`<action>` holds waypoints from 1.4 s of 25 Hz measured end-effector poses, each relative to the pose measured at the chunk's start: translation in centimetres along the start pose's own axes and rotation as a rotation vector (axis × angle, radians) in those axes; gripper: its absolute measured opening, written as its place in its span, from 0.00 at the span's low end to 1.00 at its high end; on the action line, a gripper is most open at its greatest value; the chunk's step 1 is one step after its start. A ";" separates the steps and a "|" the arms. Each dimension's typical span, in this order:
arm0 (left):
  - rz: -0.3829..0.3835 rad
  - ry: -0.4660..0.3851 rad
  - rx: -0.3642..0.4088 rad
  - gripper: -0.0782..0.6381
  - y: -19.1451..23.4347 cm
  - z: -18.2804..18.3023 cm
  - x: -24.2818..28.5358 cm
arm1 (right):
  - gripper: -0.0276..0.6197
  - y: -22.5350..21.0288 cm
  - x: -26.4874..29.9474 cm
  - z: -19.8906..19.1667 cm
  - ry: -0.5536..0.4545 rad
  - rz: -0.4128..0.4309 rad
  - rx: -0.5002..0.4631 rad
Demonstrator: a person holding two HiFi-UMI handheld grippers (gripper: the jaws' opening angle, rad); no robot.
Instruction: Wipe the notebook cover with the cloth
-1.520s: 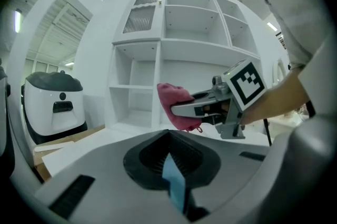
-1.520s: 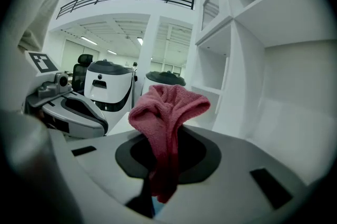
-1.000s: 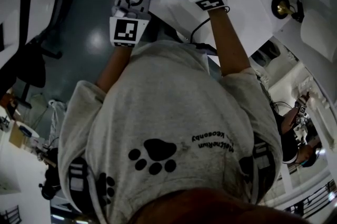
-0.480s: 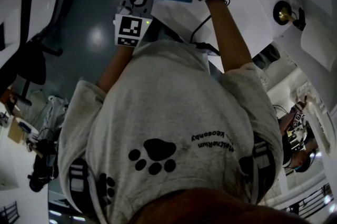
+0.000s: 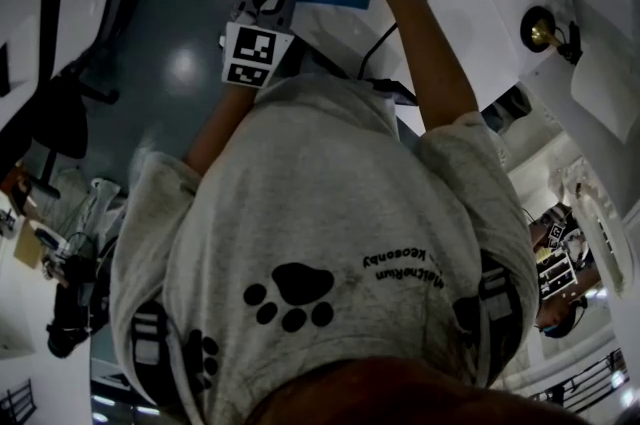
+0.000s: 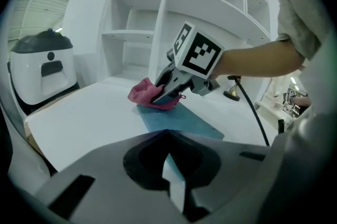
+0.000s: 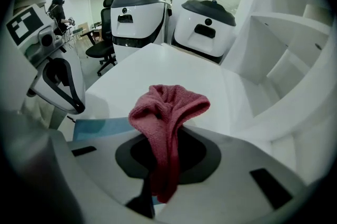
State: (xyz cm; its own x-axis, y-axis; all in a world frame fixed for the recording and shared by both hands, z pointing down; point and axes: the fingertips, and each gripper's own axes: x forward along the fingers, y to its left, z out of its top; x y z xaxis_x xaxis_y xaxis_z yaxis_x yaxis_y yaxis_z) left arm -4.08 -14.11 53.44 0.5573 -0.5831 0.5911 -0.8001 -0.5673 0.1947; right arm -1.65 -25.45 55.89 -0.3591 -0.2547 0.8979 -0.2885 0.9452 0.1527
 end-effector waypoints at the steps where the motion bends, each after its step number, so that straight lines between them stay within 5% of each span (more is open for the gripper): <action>1: -0.004 0.009 -0.001 0.13 0.0 -0.2 0.1 | 0.15 0.1 0.3 -0.2 0.014 0.007 0.002; 16: -0.058 0.103 -0.024 0.13 -1.2 -2.2 1.1 | 0.15 -0.5 0.6 -0.7 0.111 0.016 -0.018; 35: -0.078 0.148 -0.015 0.13 -2.5 -3.9 2.1 | 0.15 -2.9 -2.3 -8.6 0.235 -0.056 0.073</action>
State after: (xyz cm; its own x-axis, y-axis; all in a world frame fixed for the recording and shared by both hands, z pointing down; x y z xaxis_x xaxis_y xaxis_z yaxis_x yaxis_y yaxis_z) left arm -1.80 -11.60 57.26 0.5802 -0.4452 0.6821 -0.7594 -0.5984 0.2553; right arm 7.62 -25.86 56.91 -0.1268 -0.2441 0.9614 -0.3685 0.9115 0.1828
